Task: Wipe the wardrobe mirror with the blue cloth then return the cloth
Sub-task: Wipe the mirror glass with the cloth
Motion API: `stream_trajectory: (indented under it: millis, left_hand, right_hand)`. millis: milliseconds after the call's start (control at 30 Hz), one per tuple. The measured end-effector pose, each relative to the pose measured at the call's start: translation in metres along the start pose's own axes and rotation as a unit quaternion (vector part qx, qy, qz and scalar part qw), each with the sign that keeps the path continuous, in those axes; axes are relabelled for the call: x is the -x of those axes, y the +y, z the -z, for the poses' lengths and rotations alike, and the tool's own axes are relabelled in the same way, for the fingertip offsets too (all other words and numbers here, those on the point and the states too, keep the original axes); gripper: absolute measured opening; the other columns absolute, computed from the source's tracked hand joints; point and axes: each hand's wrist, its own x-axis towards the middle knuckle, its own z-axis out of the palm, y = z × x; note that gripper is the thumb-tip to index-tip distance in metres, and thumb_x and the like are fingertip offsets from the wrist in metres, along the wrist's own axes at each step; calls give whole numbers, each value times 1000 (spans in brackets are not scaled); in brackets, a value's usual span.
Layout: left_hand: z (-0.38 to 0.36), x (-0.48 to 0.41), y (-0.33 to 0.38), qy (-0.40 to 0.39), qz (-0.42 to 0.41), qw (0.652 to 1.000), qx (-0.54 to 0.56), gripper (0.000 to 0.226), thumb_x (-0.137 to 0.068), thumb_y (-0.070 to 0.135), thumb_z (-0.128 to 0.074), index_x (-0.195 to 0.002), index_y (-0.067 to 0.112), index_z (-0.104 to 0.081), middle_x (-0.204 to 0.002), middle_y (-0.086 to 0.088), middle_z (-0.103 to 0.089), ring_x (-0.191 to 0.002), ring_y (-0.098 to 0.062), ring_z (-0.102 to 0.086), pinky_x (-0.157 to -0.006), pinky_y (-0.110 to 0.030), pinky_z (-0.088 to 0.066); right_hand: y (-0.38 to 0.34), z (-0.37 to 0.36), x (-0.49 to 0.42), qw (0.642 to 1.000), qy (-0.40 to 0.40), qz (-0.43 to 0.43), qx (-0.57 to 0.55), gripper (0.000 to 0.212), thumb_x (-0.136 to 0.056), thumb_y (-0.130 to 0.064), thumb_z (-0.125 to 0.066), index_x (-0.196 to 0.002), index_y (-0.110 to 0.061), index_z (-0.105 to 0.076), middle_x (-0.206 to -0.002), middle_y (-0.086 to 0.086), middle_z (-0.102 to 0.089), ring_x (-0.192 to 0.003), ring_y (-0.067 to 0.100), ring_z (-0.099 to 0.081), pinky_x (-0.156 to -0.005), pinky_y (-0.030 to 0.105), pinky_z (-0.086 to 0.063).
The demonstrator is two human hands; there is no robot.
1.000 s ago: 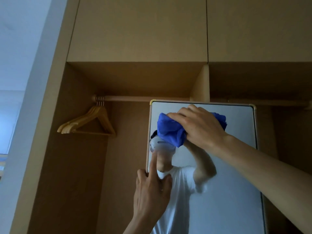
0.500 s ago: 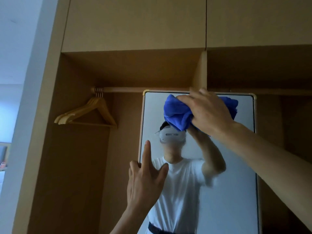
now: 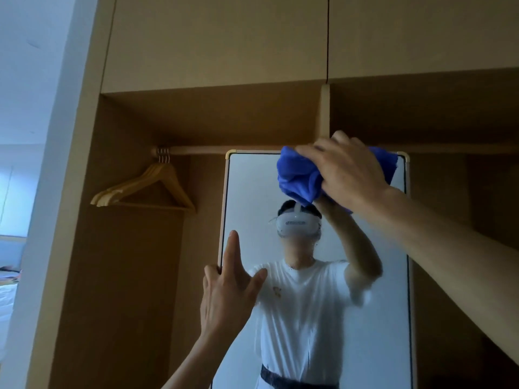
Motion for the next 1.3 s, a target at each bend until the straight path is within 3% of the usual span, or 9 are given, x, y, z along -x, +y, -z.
stream_trajectory:
  millis: [267,600,800,1067,1300]
  left_hand:
    - [-2,1,0,8,3,1000,-1,94,-85,72,-58,-143,71,17,-109,-1,-42,-98,-24,-54,-82,-47,-57]
    - [-1,3,5,1,27,1000,-10,95,-87,67,-59,-148,65,13,-116,-6,-44,-104,-28,-56,-83,-49,-57]
    - [-1,2,6,6,24,1000,-17,95,-86,66,-58,-148,64,14,-117,-10,-46,-105,-29,-54,-81,-47,-57]
    - [-3,4,7,9,33,999,-5,95,-85,65,-60,-151,62,8,-118,-12,-45,-110,-30,-51,-84,-50,-56]
    - [-3,6,9,8,35,999,-14,94,-89,63,-60,-153,59,9,-116,-14,-46,-109,-31,-51,-86,-51,-55]
  right_hand:
    - [12,-1,10,999,7,-28,-19,56,-86,-8,-61,-138,-27,-53,-116,4,-65,-101,32,-52,-83,45,-39]
    - [11,2,56,998,-59,23,-30,49,-88,-11,-58,-135,-27,-52,-116,-2,-65,-105,26,-52,-89,44,-43]
    - [45,11,32,1000,-27,0,12,59,-89,-15,-63,-144,-29,-45,-121,1,-62,-107,28,-51,-88,45,-43]
    - [67,12,38,999,-18,-40,0,54,-89,-13,-63,-139,-29,-49,-119,5,-63,-105,33,-54,-88,49,-42]
    - [56,7,77,998,-45,-31,-23,51,-83,-14,-67,-131,-25,-54,-104,5,-67,-95,32,-58,-85,48,-48]
